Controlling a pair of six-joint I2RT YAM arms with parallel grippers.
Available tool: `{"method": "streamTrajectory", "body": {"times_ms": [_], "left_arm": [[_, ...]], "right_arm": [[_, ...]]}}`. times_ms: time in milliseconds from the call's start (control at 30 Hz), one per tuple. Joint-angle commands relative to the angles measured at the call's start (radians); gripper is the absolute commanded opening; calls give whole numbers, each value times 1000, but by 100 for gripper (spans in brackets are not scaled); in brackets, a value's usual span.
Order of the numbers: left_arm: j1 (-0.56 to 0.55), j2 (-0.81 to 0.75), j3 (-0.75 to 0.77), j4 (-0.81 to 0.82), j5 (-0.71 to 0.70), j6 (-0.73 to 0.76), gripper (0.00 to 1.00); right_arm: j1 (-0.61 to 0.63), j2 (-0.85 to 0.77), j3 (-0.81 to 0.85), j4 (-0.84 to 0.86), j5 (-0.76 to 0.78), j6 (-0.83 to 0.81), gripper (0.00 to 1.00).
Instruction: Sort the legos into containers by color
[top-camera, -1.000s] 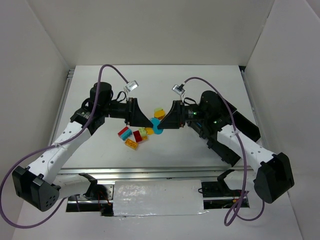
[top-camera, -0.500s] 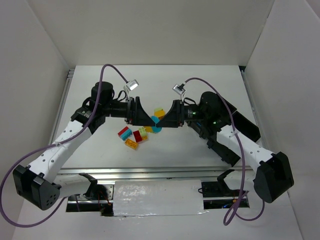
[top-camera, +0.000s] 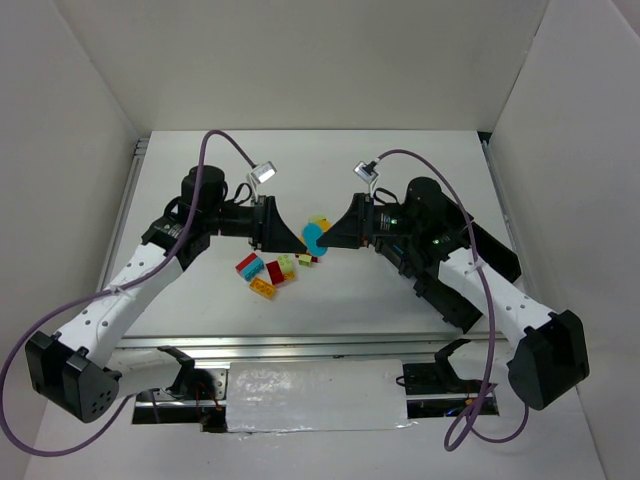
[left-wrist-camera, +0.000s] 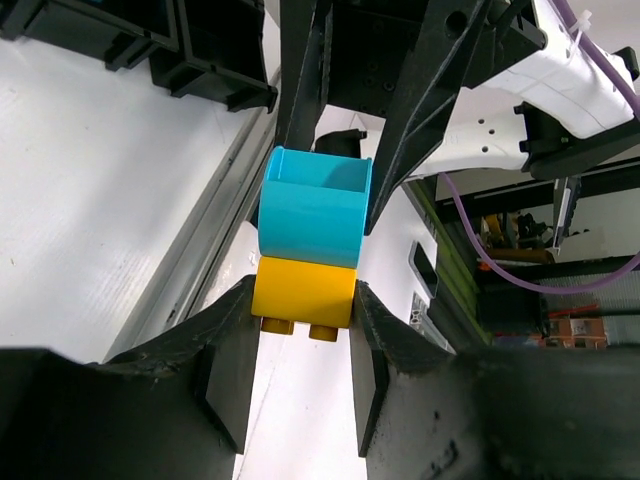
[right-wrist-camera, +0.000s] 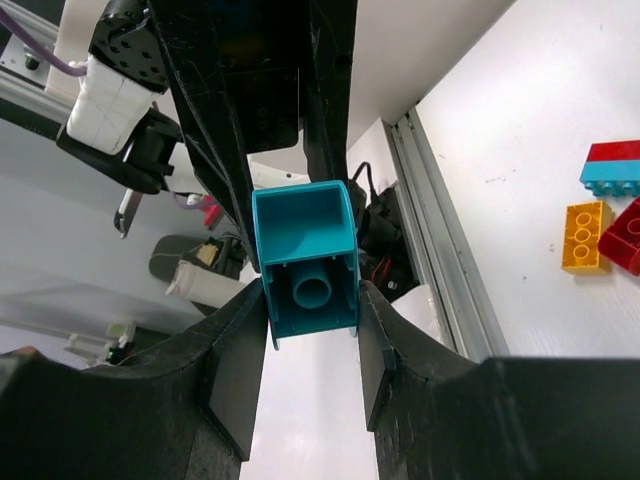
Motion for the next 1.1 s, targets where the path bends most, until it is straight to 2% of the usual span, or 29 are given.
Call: {"method": "streamTrajectory", "body": {"times_ms": [0, 100, 200, 233, 300, 400, 433, 500, 633, 667, 767, 800, 967, 1033, 1067], "left_arm": [[-6, 1, 36, 37, 45, 26, 2], [-6, 15, 45, 14, 48, 49, 0], [-8, 16, 69, -44, 40, 97, 0], [-6, 12, 72, -72, 31, 108, 0], [-7, 3, 77, -96, 17, 135, 0], [-6, -13, 74, -124, 0, 155, 0], [-6, -16, 72, -130, 0, 160, 0], [-6, -22, 68, -133, -6, 161, 0], [-4, -23, 76, -173, -61, 180, 0], [-6, -19, 83, -203, -76, 192, 0], [-6, -2, 102, -259, -126, 215, 0], [-6, 6, 105, -273, -136, 218, 0], [-8, 33, 118, -296, -166, 218, 0], [-7, 38, 122, -291, -167, 214, 0], [-6, 36, 123, -290, -169, 214, 0]], "right_arm": [[-7, -4, 34, 66, -30, 33, 0], [-16, 0, 11, 92, -43, 57, 0], [-105, -35, -22, 13, -9, 9, 0], [-179, -46, -53, 2, 14, 7, 0], [-244, -68, -65, -103, 55, -28, 0], [-337, -92, -15, -373, 244, -153, 0], [-352, -97, -9, -417, 337, -192, 0], [-392, -111, 2, -515, 431, -207, 0], [-404, -83, 79, -811, 953, -212, 0], [-404, -57, 94, -831, 997, -221, 0], [-404, 12, 131, -914, 1124, -244, 9], [-404, 29, 137, -926, 1135, -253, 15], [-401, 107, 154, -923, 1100, -256, 33], [-403, 130, 157, -919, 1099, -250, 51], [-401, 136, 160, -920, 1099, -250, 57]]}}
